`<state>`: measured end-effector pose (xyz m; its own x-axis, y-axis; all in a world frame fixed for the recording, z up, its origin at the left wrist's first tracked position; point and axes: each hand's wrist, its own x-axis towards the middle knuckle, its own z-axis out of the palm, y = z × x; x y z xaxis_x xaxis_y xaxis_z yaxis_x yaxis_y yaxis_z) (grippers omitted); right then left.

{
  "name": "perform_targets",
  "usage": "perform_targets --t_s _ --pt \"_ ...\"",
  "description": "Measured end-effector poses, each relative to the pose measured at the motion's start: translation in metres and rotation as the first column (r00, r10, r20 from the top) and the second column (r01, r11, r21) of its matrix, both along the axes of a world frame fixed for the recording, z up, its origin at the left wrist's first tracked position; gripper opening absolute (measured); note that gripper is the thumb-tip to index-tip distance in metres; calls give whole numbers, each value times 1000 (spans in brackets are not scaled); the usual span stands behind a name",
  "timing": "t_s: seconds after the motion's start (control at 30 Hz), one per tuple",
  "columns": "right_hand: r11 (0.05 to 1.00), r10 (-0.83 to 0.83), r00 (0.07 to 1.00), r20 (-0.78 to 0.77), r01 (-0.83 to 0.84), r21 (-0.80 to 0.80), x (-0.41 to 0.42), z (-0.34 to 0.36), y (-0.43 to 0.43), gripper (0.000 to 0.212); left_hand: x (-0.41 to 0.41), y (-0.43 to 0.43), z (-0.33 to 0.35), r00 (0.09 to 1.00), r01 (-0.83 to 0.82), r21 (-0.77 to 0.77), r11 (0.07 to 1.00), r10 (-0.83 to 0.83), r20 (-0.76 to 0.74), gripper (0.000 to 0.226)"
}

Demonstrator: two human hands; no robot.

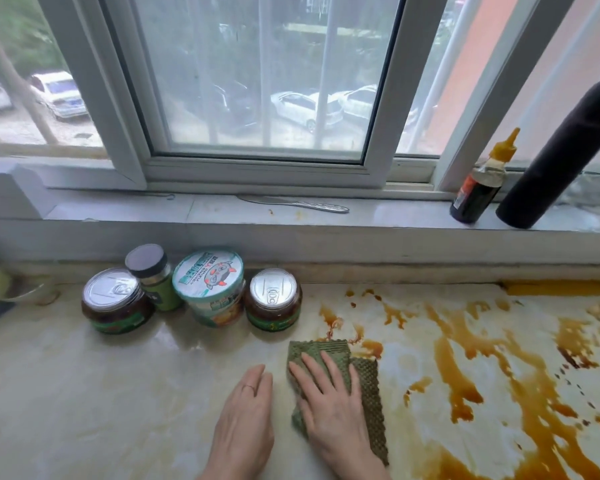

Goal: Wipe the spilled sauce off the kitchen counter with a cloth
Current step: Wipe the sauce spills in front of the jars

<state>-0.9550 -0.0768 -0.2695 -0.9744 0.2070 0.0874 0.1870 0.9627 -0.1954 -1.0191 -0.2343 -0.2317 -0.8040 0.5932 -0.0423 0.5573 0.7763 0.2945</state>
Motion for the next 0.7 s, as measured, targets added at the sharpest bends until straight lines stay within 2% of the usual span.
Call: perform_targets --t_s 0.13,0.17,0.3,0.43,0.57,0.63,0.7 --pt "956 -283 959 -13 281 -88 -22 4 20 49 -10 13 -1 998 56 -61 997 -58 -27 62" --pt "958 -279 960 -31 276 -80 -24 3 16 49 -12 18 -4 997 69 -70 995 -71 -34 68" --pt "998 -70 996 -47 70 4 -26 -1 10 49 -15 28 -13 995 82 -75 994 -85 -43 72" --pt "966 -254 967 -9 253 -51 -52 5 26 49 -13 32 -18 995 86 -57 995 -89 -50 73" --pt "992 -126 992 -24 126 -9 -63 1 29 50 -14 34 -21 993 96 -30 995 -98 -72 66" --pt "990 -134 991 6 134 -44 -79 2 42 52 -15 35 -25 991 93 -15 996 -94 -94 69" --pt "982 -153 987 41 157 -107 -95 4 48 58 -16 36 -27 985 99 11 995 -97 -141 63"
